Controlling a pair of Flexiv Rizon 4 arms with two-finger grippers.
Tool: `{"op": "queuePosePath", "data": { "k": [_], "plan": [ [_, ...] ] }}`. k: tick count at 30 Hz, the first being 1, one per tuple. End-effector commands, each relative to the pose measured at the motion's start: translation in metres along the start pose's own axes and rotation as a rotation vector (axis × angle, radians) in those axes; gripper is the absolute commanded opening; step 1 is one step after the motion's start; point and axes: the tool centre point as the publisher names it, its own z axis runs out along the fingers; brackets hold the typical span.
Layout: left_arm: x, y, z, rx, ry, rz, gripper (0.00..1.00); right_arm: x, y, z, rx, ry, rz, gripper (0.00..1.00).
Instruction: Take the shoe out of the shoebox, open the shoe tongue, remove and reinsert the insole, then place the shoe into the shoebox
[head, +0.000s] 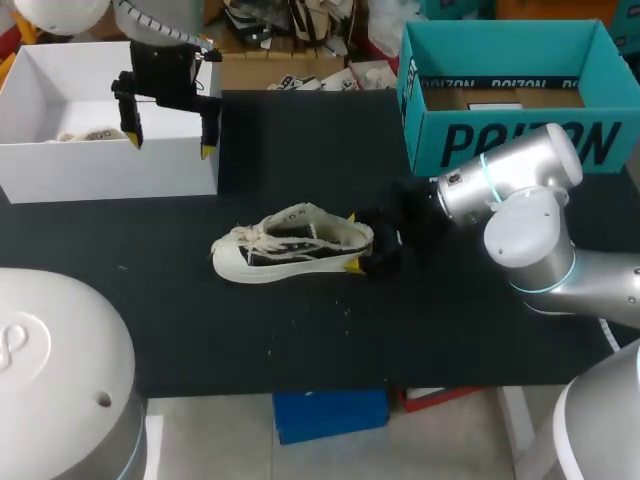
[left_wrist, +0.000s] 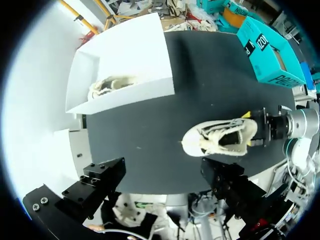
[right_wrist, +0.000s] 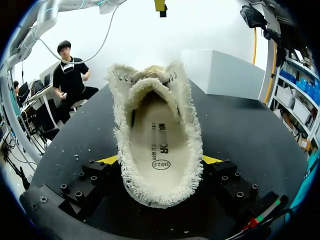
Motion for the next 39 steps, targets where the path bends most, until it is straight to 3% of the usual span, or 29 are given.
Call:
{"op": "queuePosePath", "data": {
  "k": [1, 6, 9, 11, 26, 39],
  "plan": [
    [0.038, -0.011, 0.008, -0.039, -0.017, 0.005, 1.0, -0.002, 0.0, 0.003, 0.002, -0.002, 0.001, 0.0],
    [0.081, -0.006, 0.017, -0.079, -0.077, 0.027, 1.0, -0.002, 0.0, 0.003, 0.002, -0.002, 0.001, 0.0],
    [0.097, -0.002, 0.024, -0.082, -0.124, 0.027, 1.0, -0.002, 0.0, 0.003, 0.002, -0.002, 0.001, 0.0],
    [0.105, -0.001, 0.03, -0.124, -0.137, 0.015, 1.0, -0.002, 0.0, 0.003, 0.002, -0.002, 0.001, 0.0],
    [0.145, 0.004, 0.074, -0.165, -0.215, 0.043, 1.0, -0.002, 0.0, 0.003, 0.002, -0.002, 0.001, 0.0],
    [0.177, 0.003, 0.111, -0.14, -0.298, 0.022, 1.0, -0.002, 0.0, 0.003, 0.002, -0.002, 0.001, 0.0]
  ]
}}
